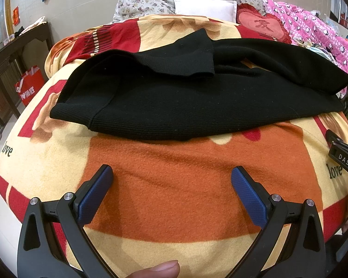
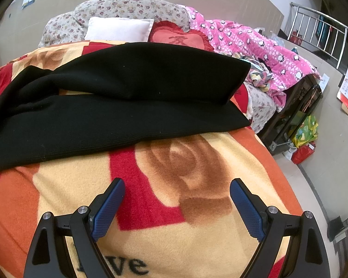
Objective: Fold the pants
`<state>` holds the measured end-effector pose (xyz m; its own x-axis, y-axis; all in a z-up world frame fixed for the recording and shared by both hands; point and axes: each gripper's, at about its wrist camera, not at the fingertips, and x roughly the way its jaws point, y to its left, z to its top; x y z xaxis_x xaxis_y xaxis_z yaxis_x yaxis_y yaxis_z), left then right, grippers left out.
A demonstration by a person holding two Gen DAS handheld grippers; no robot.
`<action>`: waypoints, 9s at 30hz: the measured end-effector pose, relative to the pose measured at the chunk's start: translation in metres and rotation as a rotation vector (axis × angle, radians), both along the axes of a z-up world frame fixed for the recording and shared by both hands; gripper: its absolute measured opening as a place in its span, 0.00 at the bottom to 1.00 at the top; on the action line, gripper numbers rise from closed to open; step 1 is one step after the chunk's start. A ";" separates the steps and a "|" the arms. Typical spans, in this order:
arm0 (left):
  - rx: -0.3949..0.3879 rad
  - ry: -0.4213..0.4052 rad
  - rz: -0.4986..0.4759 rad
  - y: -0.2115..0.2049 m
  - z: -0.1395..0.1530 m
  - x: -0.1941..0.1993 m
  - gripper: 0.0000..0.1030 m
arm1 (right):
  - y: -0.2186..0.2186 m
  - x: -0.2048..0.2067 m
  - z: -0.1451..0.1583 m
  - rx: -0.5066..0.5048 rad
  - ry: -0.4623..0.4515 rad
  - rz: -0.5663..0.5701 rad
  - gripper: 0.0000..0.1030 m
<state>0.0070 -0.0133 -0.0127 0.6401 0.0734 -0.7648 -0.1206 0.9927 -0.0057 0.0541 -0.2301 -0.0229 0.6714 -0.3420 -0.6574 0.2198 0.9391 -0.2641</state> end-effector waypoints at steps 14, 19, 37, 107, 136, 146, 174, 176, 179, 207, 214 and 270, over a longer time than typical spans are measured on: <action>-0.001 -0.001 0.000 0.000 0.000 0.000 0.99 | 0.001 -0.001 0.000 -0.015 -0.003 0.001 0.88; -0.001 -0.001 0.000 0.000 0.000 0.000 0.99 | 0.001 -0.001 0.000 -0.022 -0.004 0.002 0.88; -0.002 -0.002 0.000 -0.001 0.000 -0.001 0.99 | 0.003 -0.002 0.000 -0.031 -0.006 0.006 0.88; -0.431 -0.195 -0.046 0.144 0.020 0.042 0.11 | -0.122 -0.053 0.030 0.713 -0.412 -0.039 0.49; -0.526 -0.278 0.008 0.201 0.070 -0.020 0.03 | -0.206 -0.018 0.034 1.080 -0.196 0.068 0.03; -0.411 -0.140 0.059 0.240 0.033 -0.042 0.04 | -0.175 -0.086 -0.038 1.165 -0.024 0.035 0.04; 0.079 -0.167 -0.530 0.114 0.037 -0.023 0.59 | -0.163 0.092 -0.013 0.908 0.182 0.140 0.46; 0.156 -0.140 -0.574 0.093 0.031 -0.019 0.59 | -0.161 0.094 -0.013 0.899 0.194 0.155 0.44; 0.279 -0.100 -0.604 0.071 0.015 -0.010 0.58 | -0.160 0.097 -0.013 0.874 0.212 0.158 0.34; -0.125 -0.240 -0.045 0.239 0.079 0.061 0.10 | -0.088 -0.036 0.143 0.515 -0.308 0.375 0.06; -0.142 -0.162 -0.015 0.232 0.058 0.100 0.10 | -0.105 0.049 0.091 0.537 -0.182 0.259 0.06; -0.238 -0.023 -0.035 0.196 0.016 0.108 0.62 | -0.147 0.043 -0.020 1.001 -0.084 -0.138 0.24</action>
<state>0.1149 0.1823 0.0034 0.6563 -0.1298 -0.7432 -0.0832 0.9666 -0.2423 0.0972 -0.3776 -0.0424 0.7251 0.2620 -0.6369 0.3249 0.6853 0.6518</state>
